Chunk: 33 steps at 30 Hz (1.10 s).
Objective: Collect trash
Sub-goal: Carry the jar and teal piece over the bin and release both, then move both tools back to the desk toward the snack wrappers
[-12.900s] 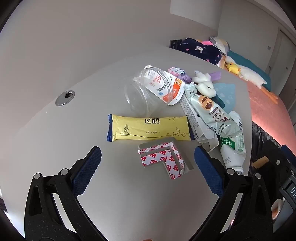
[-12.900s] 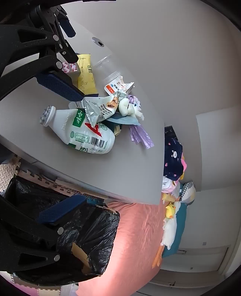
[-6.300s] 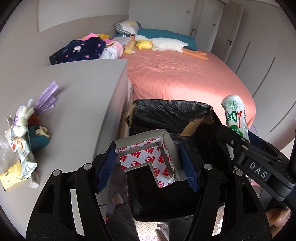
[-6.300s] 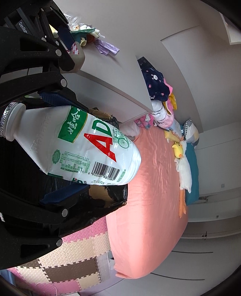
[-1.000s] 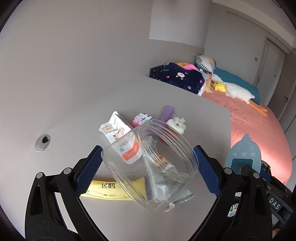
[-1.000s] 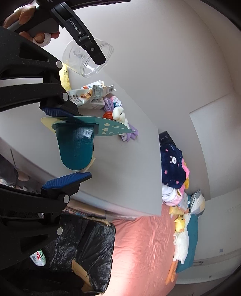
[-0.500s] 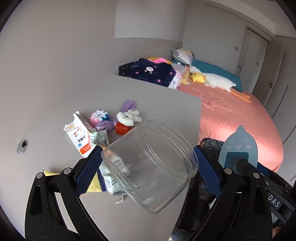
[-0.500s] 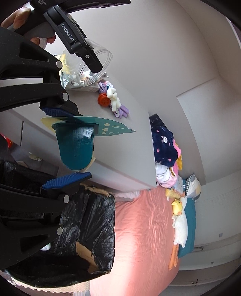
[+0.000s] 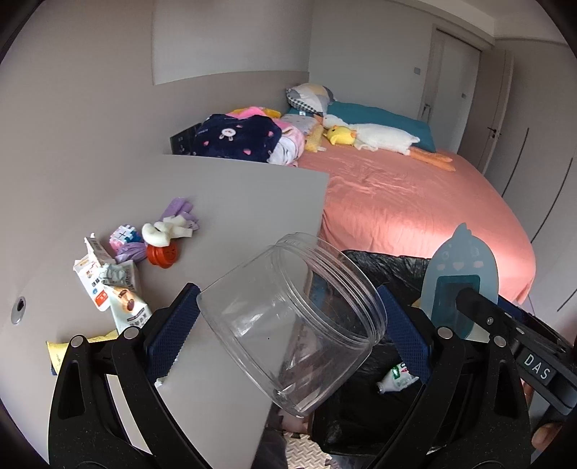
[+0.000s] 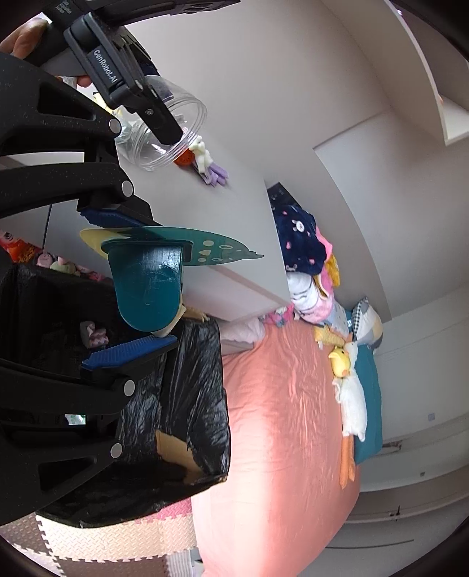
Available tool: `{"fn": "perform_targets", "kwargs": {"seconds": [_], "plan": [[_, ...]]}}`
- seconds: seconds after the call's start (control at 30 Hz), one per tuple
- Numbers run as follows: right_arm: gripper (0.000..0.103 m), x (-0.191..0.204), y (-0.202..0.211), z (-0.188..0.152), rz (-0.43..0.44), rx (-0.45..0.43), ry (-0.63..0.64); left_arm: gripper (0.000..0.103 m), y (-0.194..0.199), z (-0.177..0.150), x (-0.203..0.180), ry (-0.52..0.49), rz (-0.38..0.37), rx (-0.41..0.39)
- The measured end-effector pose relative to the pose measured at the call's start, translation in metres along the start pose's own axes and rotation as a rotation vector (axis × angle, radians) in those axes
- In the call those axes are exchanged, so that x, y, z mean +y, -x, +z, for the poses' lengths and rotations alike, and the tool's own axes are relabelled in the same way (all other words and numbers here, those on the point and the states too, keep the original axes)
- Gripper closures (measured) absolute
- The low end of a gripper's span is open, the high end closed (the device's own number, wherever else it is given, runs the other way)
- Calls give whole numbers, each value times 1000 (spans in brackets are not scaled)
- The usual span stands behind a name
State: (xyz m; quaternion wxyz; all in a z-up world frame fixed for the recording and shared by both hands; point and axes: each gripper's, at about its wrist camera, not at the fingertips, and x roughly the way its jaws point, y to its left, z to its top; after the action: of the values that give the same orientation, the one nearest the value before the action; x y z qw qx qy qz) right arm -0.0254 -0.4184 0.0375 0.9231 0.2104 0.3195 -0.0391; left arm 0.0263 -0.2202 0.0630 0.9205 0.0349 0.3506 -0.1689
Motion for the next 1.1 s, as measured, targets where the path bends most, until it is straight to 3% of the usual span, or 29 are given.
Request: {"fn": "perform_targets", "kwargs": {"seconds": [0.33, 0.43, 0.5, 0.53, 0.57, 0.63, 0.8, 1.1], "plan": [[49, -44, 18, 5, -65, -34, -74, 9, -13, -7, -39, -71, -104, 39], [49, -56, 21, 11, -78, -46, -99, 9, -21, -8, -42, -68, -177, 68], [48, -64, 23, 16, -71, -57, -129, 8, -28, -10, -43, -66, -269, 111], [46, -67, 23, 18, -66, -57, -145, 8, -34, -12, -44, -67, -327, 145], [35, -72, 24, 21, -67, -54, -167, 7, -40, -14, -46, -67, -371, 180], [25, -76, 26, 26, -91, -66, -185, 6, -47, -18, -49, -63, -424, 212], [25, -72, 26, 27, -119, -80, -155, 6, -53, -23, -55, -71, -409, 233], [25, -61, 15, 18, -112, -54, -136, 6, -43, -22, -46, -99, -364, 188]]}}
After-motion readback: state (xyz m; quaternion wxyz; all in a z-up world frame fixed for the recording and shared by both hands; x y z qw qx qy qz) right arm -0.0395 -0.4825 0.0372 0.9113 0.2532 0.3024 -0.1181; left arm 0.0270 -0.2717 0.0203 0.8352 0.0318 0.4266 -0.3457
